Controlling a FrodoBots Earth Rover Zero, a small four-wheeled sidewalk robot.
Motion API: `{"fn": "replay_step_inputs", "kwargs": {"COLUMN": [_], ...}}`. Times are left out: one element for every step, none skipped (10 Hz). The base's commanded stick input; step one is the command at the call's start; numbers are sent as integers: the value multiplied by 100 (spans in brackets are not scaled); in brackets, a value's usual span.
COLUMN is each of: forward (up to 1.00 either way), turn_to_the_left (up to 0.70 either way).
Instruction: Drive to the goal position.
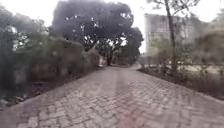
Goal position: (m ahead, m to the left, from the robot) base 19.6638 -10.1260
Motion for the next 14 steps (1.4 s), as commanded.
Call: {"fn": "replay_step_inputs", "kwargs": {"forward": [85, 85, 85, 85, 85, 85, 85, 85, 85, 85, 85, 85, 85, 85], "turn_to_the_left": [0, 0, 0, 0, 0, 0, 0, 0, 0, 0, 0, 0, 0, -9]}}
